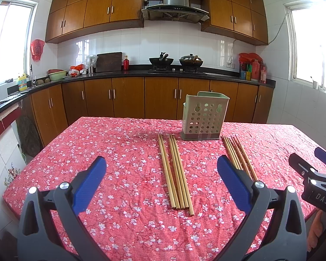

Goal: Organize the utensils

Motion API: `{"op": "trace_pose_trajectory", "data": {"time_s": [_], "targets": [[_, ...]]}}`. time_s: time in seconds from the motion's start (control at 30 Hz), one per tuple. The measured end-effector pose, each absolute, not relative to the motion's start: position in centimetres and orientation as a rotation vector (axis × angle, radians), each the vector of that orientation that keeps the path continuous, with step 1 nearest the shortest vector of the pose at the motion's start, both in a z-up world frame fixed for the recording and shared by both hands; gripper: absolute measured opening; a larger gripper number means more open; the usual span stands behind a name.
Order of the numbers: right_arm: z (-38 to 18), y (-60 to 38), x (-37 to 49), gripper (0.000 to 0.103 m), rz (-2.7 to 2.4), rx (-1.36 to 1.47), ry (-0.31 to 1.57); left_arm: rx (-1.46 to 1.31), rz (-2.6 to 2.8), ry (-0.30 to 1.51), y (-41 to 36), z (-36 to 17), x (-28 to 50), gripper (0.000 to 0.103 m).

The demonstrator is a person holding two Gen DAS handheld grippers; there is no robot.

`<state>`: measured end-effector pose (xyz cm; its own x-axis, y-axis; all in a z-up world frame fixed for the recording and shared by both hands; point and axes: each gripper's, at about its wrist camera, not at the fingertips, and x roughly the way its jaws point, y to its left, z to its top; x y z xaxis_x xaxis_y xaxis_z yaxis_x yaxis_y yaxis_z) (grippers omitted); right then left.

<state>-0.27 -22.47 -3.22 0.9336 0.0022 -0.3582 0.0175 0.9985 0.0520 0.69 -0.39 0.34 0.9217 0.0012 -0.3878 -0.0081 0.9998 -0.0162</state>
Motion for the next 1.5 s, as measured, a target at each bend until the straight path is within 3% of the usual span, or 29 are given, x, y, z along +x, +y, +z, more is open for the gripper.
{"op": "trace_pose_trajectory", "data": {"time_s": [1.5], "targets": [[-3.3,-22.5,-0.3,0.101,-0.007,0.058,0.374,-0.017,0.008,0.404,-0.7,-0.6,0.2,0.099]]}}
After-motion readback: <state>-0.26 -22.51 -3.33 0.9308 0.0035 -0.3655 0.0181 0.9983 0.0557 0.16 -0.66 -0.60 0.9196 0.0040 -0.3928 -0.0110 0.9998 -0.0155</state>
